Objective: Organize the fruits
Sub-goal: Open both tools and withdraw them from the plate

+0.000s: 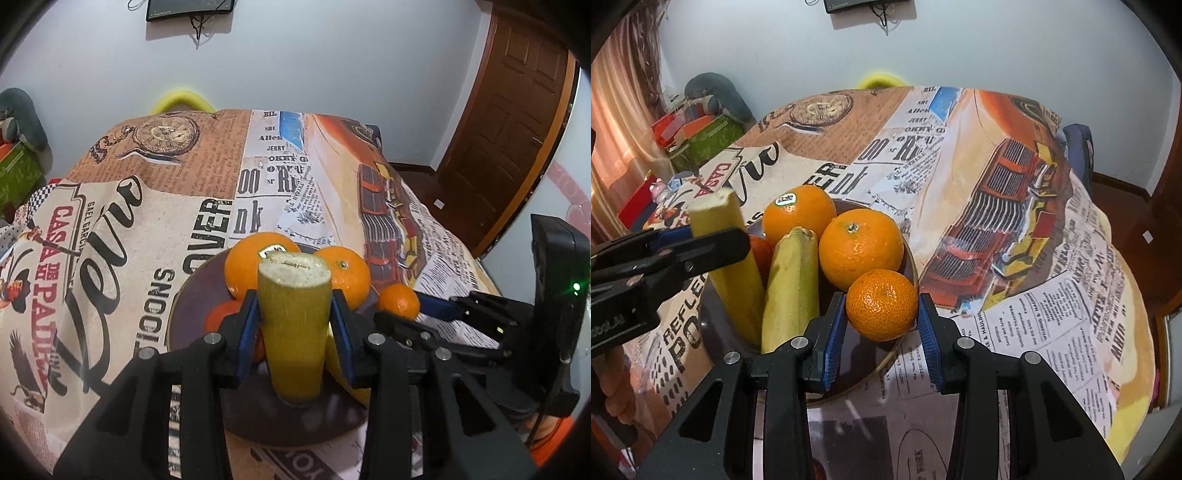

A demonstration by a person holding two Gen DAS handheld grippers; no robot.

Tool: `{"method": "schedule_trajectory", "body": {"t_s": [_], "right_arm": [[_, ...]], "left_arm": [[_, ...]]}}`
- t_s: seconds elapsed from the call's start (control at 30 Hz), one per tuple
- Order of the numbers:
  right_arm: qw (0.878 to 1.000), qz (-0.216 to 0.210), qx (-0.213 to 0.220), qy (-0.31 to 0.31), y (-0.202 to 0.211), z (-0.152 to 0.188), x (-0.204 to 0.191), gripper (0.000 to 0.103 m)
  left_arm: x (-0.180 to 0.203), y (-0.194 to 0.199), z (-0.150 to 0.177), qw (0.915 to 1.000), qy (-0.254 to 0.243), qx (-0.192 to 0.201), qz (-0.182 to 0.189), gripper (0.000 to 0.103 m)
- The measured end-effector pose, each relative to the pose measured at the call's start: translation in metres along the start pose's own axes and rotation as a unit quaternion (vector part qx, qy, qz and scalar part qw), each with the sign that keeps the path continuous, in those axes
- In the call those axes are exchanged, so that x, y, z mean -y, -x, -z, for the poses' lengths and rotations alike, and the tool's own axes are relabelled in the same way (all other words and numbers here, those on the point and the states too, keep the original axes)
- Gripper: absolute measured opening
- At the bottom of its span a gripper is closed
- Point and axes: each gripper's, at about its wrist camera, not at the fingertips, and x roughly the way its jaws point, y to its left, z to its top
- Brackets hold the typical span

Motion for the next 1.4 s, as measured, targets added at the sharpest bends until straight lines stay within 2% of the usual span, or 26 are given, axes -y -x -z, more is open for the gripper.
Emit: {"method": "schedule_trajectory", "body": {"t_s": [0.3, 0.33, 0.37, 0.4, 0.47, 0.6, 0.73, 0.97, 1.2, 1.27, 1.4], "right_arm": [[1.000, -0.004, -0.008, 0.000, -0.011, 0.003, 0.000, 0.035], [1.000, -0.005, -0.010, -0.001, -0.012, 0.002, 0.001, 0.035], [1.000, -0.007, -0.014, -0.001, -0.013, 0.002, 0.001, 0.036], [1.000, -0.008, -0.015, -0.001, -0.014, 0.003, 0.001, 0.039], [1.000, 0.004, -0.020, -0.001, -0.013, 0.003, 0.001, 0.053], [1.000, 0.012, -0.010, 0.006, -0.004, 0.002, 0.000, 0.055], [0.999, 0.028, -0.001, 0.015, 0.012, 0.002, -0.003, 0.055], [0.999, 0.032, 0.031, 0.026, 0.056, 0.006, -0.015, 0.055], [0.998, 0.031, 0.047, 0.042, 0.100, 0.029, -0.037, 0.057], [0.997, 0.031, 0.048, 0.048, 0.108, 0.036, -0.043, 0.062], [0.997, 0.033, 0.045, 0.062, 0.120, 0.051, -0.056, 0.063]], "left_arm": [[-0.006, -0.006, -0.002, 0.9999, 0.010, 0.005, -0.005, 0.038], [-0.005, -0.007, -0.002, 0.9999, 0.008, 0.002, -0.008, 0.042], [-0.005, -0.008, -0.002, 0.9999, 0.007, 0.001, -0.011, 0.053], [-0.004, -0.008, -0.002, 0.9999, 0.008, 0.001, -0.015, 0.058], [-0.003, -0.006, 0.001, 0.9998, 0.006, 0.004, -0.018, 0.059], [0.001, 0.003, 0.003, 0.9998, 0.001, 0.006, -0.018, 0.059], [0.004, 0.022, 0.004, 0.9996, -0.008, 0.017, -0.020, 0.059], [0.008, 0.065, 0.012, 0.9989, -0.017, 0.032, -0.030, 0.061], [0.006, 0.103, 0.031, 0.9986, -0.014, 0.034, -0.037, 0.063], [0.006, 0.115, 0.039, 0.9984, -0.018, 0.035, -0.040, 0.064], [0.003, 0.133, 0.057, 0.9982, -0.024, 0.034, -0.043, 0.067]]}}
